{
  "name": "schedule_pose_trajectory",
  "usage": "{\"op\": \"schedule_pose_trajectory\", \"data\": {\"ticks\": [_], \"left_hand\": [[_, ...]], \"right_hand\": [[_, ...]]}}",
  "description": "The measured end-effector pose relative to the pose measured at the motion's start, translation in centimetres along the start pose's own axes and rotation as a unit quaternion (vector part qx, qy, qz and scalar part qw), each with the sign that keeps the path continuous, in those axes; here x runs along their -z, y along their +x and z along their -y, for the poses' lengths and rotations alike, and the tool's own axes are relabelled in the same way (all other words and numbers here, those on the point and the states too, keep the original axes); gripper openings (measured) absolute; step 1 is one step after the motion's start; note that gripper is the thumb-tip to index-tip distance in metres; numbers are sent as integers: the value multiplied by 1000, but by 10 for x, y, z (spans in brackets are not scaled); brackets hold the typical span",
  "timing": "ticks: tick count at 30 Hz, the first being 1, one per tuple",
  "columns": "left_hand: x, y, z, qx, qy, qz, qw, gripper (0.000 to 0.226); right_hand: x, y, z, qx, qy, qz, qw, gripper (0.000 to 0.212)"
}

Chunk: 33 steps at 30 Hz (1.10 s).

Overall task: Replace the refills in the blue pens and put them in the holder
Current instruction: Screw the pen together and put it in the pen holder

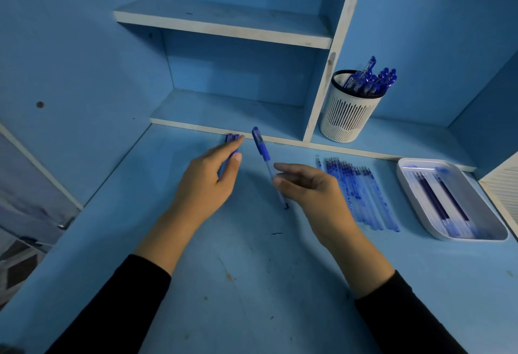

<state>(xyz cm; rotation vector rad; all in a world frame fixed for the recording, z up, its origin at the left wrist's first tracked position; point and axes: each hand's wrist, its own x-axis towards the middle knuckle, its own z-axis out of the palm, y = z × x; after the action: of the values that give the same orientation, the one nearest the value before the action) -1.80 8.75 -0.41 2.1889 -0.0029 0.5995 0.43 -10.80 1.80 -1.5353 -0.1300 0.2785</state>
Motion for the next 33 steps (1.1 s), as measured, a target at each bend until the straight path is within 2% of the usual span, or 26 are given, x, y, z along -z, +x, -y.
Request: {"op": "schedule_pose_trajectory", "data": {"ticks": [2, 5, 12, 17, 20, 24, 29, 33], "left_hand": [[-7, -5, -12, 40, -99, 0, 994, 36], [-18, -12, -30, 81, -179, 5, 981, 37], [-31, -21, -54, 96, -328, -30, 939, 44], [-26, -25, -58, 55, -325, -54, 943, 43], [-23, -29, -55, 40, -297, 4, 954, 41], [-24, -37, -49, 40, -281, 109, 952, 40], [-29, -43, -50, 29, -254, 153, 955, 37], [-32, -46, -47, 36, -240, 183, 953, 31]], "right_hand": [[-2, -11, 0, 13, 28, -11, 999, 22], [-4, -22, -1, 24, 42, -29, 998, 22], [-5, -40, -2, 53, 73, -30, 995, 24], [4, -44, 0, 102, 61, -33, 992, 24], [16, -43, 0, 146, 44, -55, 987, 31], [26, -45, 0, 169, 47, -49, 983, 37], [32, -47, -9, 167, 27, -67, 983, 18], [35, -50, -14, 151, 40, -74, 985, 13]]}}
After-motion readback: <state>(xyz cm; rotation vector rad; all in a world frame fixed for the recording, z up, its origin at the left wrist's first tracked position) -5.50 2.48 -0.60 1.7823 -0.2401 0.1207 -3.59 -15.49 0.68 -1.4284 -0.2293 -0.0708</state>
